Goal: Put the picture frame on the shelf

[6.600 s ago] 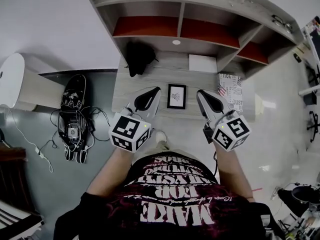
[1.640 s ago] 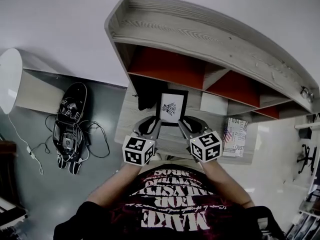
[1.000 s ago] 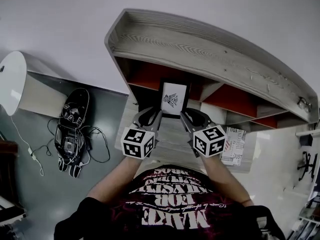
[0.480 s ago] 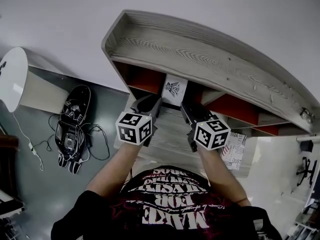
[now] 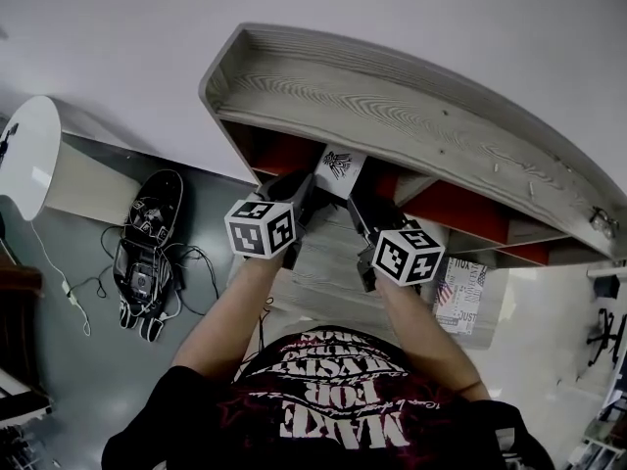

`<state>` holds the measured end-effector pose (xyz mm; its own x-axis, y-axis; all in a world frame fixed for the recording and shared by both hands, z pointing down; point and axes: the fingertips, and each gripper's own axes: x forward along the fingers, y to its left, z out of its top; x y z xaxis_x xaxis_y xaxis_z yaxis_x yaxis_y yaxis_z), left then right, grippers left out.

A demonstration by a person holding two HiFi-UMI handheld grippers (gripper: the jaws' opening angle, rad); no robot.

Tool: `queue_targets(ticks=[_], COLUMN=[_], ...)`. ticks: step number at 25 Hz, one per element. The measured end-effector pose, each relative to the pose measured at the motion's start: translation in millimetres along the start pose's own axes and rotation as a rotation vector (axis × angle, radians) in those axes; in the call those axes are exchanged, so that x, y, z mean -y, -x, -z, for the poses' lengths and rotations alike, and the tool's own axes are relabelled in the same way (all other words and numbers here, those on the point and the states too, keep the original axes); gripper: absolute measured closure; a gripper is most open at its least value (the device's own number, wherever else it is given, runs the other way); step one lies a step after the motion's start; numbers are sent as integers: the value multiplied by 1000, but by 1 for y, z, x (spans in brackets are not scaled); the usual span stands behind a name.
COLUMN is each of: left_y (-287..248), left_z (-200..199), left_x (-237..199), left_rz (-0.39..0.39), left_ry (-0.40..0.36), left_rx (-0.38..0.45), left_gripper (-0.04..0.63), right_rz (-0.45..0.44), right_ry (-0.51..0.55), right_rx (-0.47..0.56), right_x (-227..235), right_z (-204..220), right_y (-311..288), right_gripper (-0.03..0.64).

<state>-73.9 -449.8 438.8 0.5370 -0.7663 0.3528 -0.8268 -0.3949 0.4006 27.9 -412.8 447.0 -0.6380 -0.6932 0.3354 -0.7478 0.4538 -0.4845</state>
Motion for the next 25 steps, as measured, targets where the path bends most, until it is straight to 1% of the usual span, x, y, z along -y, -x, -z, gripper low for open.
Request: queue_targets(ticks=[5, 9, 11, 13, 15, 18, 19, 21, 23, 25], left_y=[0, 1, 2, 4, 12, 38, 49, 74, 99, 124], left_z=[3, 3, 2, 1, -4, -15, -17, -19, -21, -23], left_x=[4, 5, 5, 7, 9, 17, 21, 34, 48, 63], left_rz=[7, 22, 20, 12, 10, 22, 31, 54, 76, 96], left_ry=[3, 16, -11, -54, -78, -91, -96, -124, -173, -218], left_rx=[10, 35, 42, 53, 87, 156, 173, 203, 232, 261], left_gripper=[517, 515, 515, 512, 500, 497, 497, 500, 523, 570], right_rz=[-8, -15, -16, -7, 11, 36, 44, 66, 101, 131], right_ry=[-94, -107, -104, -88, -59, 13, 42, 106, 179, 257], right_rx=[77, 117, 133, 147, 163, 192, 204, 239, 274, 288], right_x=[5, 7, 6, 6, 7, 2, -1, -7, -14, -25], right_z=[-4, -5, -6, -6, -7, -14, -16, -20, -24, -25], right_y=[4, 5, 5, 9, 22, 55, 68, 98, 127, 152], right_gripper=[509, 515, 514, 493, 472, 473, 486, 535, 582, 592])
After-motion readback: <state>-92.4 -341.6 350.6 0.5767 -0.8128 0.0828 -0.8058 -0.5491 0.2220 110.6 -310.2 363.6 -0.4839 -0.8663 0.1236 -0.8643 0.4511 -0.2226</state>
